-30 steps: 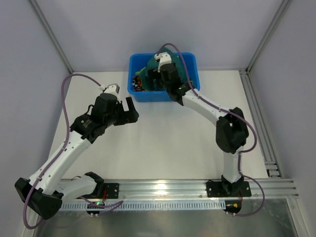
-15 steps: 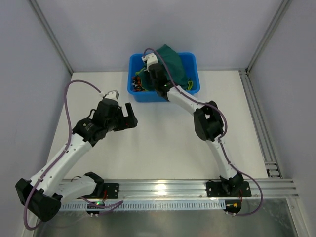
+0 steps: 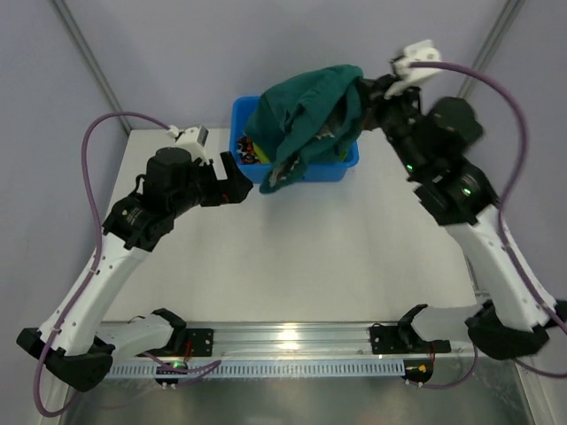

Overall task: Fold and stack the shorts
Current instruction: Place the shorts at the center of the board.

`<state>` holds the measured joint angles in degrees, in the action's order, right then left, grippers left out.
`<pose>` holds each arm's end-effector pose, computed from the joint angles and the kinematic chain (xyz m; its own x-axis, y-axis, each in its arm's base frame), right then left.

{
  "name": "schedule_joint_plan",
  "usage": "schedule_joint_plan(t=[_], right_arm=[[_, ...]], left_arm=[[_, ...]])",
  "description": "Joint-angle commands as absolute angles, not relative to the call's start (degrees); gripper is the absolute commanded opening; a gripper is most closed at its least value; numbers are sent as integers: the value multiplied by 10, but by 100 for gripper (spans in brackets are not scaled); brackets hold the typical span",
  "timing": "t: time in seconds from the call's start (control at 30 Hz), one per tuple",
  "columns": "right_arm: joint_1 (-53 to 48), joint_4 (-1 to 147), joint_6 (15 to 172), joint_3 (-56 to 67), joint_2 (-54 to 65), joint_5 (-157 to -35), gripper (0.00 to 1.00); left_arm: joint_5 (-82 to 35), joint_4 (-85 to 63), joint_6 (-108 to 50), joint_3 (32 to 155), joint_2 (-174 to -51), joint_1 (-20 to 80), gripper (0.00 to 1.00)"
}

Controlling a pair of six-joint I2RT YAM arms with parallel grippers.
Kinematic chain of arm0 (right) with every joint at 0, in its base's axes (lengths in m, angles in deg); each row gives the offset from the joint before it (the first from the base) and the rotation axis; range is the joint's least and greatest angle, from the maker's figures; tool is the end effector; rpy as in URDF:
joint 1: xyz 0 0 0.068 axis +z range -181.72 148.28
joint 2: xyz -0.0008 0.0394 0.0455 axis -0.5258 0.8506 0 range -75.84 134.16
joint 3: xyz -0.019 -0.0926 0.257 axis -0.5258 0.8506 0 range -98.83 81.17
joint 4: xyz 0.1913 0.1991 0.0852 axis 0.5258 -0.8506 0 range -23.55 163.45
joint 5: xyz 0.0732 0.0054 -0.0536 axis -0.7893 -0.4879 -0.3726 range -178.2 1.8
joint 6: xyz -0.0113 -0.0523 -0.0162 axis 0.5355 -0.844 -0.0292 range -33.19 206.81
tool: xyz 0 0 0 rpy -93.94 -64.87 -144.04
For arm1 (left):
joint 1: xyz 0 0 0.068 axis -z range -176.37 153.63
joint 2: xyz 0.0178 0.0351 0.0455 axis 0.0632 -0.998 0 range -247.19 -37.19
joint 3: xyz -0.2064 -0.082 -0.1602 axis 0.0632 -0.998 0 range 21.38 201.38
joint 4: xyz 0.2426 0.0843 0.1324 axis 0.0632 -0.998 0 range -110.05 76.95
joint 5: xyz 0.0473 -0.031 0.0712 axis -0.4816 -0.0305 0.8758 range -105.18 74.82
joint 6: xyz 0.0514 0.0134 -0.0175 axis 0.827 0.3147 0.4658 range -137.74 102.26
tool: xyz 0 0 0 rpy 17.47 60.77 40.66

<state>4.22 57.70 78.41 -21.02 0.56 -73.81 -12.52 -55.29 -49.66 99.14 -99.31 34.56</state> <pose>0.2389 0.1614 0.5638 0.1937 -0.0343 -0.9805 -0.3459 0.9328 -0.1010 0.2107 -0.1242 0.4291 -0.5787 -0.2689 -0.7699 0.2027 0.8670 -0.4551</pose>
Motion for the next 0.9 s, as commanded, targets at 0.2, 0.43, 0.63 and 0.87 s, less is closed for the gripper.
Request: schedule_joint_plan(t=[0.2, 0.43, 0.63, 0.87], right_arm=[[46, 386, 955, 80, -250, -857, 4], [47, 558, 1137, 402, -352, -934, 4], [46, 601, 1150, 380, -214, -843, 4], [14, 539, 1185, 215, -20, -721, 4]], left_arm=[[-375, -505, -506, 911, -968, 354, 99], [-350, -401, -571, 671, -906, 442, 98], [-264, -354, -569, 648, -909, 544, 98], [-260, -305, -567, 702, -1009, 561, 98]])
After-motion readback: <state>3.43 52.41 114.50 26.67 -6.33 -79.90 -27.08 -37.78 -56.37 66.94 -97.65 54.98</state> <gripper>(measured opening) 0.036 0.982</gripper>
